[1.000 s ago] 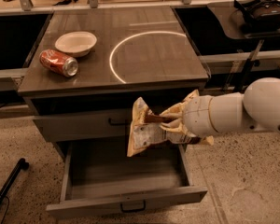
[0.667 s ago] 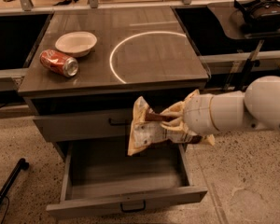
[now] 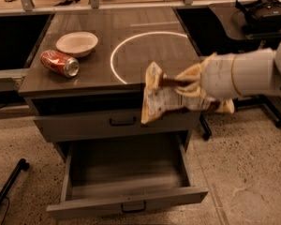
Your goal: Pick brown chip bag from middle drawer and place on counter
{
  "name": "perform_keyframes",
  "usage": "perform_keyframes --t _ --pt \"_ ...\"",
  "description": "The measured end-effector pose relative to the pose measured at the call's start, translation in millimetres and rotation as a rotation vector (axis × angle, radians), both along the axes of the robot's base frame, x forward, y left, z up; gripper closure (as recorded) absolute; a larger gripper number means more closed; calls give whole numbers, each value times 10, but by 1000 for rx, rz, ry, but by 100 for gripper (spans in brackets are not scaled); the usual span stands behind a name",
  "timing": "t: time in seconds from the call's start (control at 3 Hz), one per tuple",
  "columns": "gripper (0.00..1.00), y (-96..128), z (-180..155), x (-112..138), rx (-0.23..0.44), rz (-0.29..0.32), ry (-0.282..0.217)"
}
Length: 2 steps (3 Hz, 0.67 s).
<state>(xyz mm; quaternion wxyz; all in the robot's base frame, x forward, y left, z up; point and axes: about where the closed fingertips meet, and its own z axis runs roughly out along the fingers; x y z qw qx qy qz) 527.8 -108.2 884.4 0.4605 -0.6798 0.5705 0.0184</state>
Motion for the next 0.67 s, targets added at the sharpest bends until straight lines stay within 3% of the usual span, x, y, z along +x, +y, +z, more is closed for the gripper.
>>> perform_keyframes --t 0.67 --pt "100 -30 836 579 -3 10 -165"
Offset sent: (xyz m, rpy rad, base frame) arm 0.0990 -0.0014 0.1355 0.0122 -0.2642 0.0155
